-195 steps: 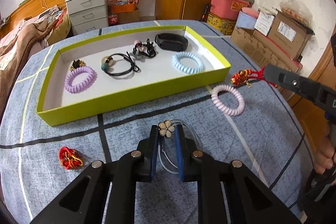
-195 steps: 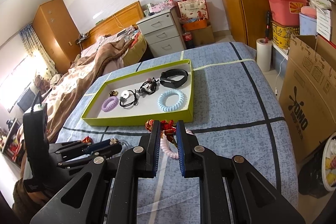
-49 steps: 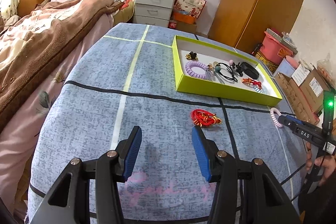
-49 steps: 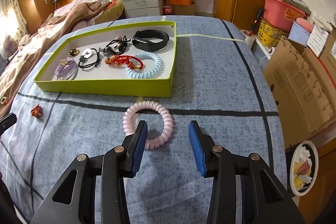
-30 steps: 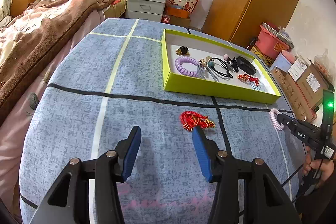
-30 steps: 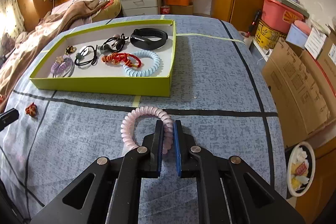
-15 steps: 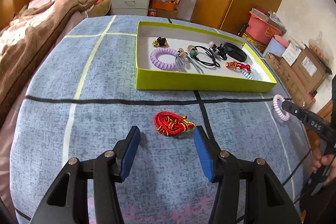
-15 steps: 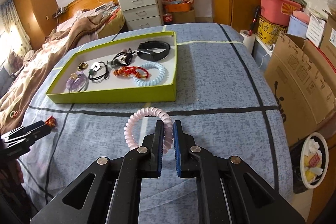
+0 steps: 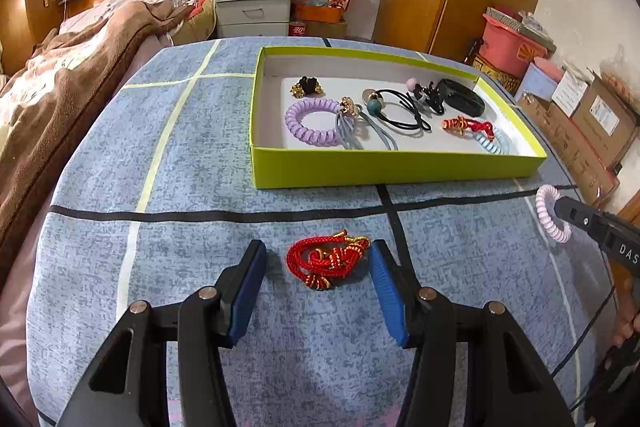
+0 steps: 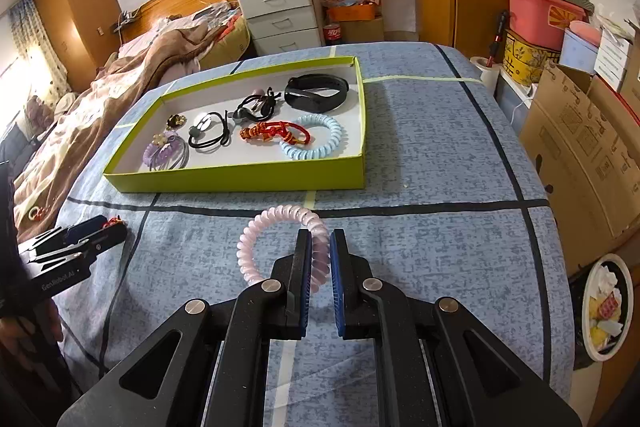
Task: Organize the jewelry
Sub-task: 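Close the left tool on the red cord knot while the right tool holds the pink coil, then carry the red cord knot in the left tool and pink coil in the right tool into the lid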
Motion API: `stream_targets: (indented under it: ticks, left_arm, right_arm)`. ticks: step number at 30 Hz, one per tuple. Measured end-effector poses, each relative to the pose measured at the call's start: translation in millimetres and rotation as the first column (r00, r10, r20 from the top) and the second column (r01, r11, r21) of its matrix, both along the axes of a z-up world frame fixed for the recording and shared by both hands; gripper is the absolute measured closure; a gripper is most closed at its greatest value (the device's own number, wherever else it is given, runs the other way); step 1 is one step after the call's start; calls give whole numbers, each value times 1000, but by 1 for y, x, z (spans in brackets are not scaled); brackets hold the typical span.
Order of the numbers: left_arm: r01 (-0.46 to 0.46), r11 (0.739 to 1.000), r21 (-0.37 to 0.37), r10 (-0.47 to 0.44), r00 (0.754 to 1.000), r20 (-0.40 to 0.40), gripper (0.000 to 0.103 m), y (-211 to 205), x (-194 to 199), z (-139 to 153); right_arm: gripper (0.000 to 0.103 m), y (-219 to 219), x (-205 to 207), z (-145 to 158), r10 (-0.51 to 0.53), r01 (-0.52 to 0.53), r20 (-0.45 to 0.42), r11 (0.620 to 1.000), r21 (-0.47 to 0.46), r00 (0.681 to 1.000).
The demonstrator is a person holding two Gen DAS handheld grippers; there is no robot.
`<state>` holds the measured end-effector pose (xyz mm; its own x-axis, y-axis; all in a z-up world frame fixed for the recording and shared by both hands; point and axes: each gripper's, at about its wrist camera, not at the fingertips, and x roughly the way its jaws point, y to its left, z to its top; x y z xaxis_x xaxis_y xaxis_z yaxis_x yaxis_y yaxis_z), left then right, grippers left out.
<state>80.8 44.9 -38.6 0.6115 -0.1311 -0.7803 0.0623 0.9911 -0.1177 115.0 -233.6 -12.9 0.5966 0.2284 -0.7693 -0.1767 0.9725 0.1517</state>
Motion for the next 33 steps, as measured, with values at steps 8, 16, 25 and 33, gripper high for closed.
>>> stream_targets:
  ticks: [8, 16, 25, 33]
  left_arm:
    - [-4, 1000, 7, 4, 1000, -1, 71, 3, -2, 2]
    - [-6, 1000, -8, 6, 1000, -3, 78, 6, -3, 3]
    - [-11, 1000, -20, 11, 1000, -1, 78, 8, -5, 4]
    - [-14, 1000, -25, 14, 1000, 22, 78, 8, -9, 12]
  right_arm:
    - [93, 1, -1, -1, -1, 1, -3, 1000, 8, 1000]
    - [93, 1, -1, 1, -4, 4, -5, 1000, 9, 1000]
    - [93, 1, -3, 0, -4, 4, -2, 1000, 9, 1000]
    - [93, 2, -7, 6, 3, -4, 16, 1000, 12, 1000]
